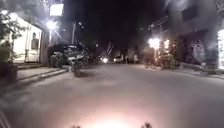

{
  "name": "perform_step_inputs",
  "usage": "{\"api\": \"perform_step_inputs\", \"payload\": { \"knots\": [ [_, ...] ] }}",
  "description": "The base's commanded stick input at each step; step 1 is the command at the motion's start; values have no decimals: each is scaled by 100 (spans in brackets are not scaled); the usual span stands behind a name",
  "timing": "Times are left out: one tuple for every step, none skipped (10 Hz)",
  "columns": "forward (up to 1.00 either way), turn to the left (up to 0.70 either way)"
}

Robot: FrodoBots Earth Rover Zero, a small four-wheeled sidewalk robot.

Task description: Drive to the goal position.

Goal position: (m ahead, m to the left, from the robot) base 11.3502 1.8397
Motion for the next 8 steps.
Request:
{"api": "perform_step_inputs", "payload": {
  "knots": [
    [70, 35],
    [70, 13],
    [70, 0],
    [70, 0],
    [70, 0],
    [70, 0],
    [70, 0],
    [70, 0]
  ]
}}
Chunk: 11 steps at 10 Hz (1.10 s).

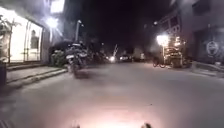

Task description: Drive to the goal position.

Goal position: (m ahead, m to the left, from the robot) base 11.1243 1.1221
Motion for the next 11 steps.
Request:
{"api": "perform_step_inputs", "payload": {
  "knots": [
    [70, 0],
    [70, 0],
    [70, 0],
    [70, 0],
    [70, 0],
    [70, 0],
    [70, 0],
    [70, 0],
    [70, 0],
    [70, 0],
    [70, 0]
  ]
}}
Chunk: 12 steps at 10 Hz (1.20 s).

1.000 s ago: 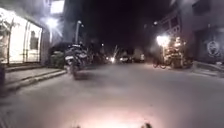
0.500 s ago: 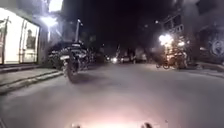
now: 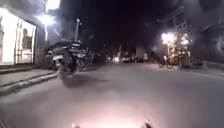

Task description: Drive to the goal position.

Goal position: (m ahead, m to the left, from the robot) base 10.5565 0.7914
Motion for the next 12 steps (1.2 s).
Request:
{"api": "perform_step_inputs", "payload": {
  "knots": [
    [70, 0],
    [70, 0],
    [70, 0],
    [70, 0],
    [70, 0],
    [70, 0],
    [70, 0],
    [70, 0],
    [70, 0],
    [70, 0],
    [70, 0],
    [70, 0]
  ]
}}
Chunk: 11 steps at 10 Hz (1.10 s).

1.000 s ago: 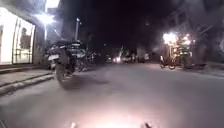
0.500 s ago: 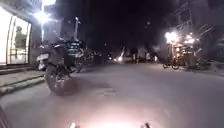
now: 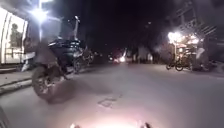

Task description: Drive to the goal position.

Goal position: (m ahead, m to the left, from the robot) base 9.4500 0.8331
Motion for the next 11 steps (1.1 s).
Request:
{"api": "perform_step_inputs", "payload": {
  "knots": [
    [70, 0],
    [70, 0],
    [70, 0],
    [70, 0],
    [70, 0],
    [70, 0],
    [70, 0],
    [70, 0],
    [70, 0],
    [70, 0],
    [70, 0]
  ]
}}
